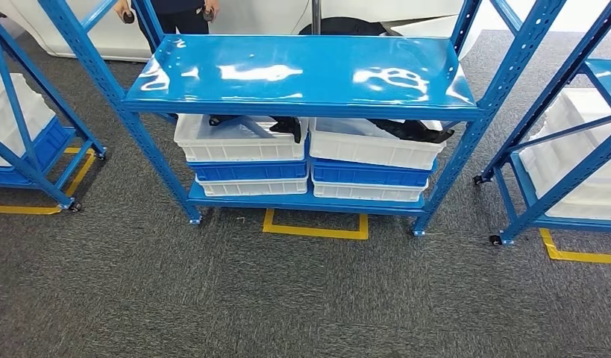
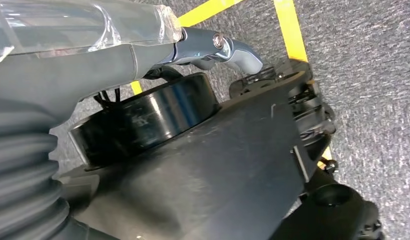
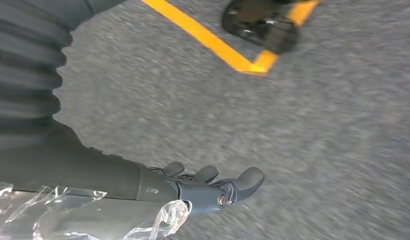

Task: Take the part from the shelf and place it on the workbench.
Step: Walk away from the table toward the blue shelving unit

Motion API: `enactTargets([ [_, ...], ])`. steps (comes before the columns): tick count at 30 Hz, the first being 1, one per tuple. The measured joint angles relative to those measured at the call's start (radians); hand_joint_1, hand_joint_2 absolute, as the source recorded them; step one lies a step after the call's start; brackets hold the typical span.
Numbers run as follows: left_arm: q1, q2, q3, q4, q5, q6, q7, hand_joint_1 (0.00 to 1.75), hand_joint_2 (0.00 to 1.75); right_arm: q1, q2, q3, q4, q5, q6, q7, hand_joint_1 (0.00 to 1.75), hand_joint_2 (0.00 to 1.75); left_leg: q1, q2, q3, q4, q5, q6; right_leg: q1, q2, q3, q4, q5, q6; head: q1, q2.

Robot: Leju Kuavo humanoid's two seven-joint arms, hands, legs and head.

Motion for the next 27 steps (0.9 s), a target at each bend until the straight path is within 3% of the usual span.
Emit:
enactTargets([
  [9,0.045,0.012,0.177,-0.010,-0.179,-0.044,0.005,0.00,1.75,0.041,0.048,-0.127,0.119,0.055,0.060,-0.009,0.00,1.75,0.001,0.000,0.003,0.000,0.000,0.000,-0.001,0.000,0.004,0.000,0.000,0.000,0.000,0.000],
  [27,0.138,0.044,0.611,-0.076,-0.543,-0.131,0.013,0.00,1.75,0.136,0.100,-0.403,0.154,0.166,0.180,-0.027,0.00,1.75,0.000,0.001,0.005,0.000,-0.002,-0.002,-0.002,0.000,0.006,0.000,-0.001,-0.001,0.000,0.000],
])
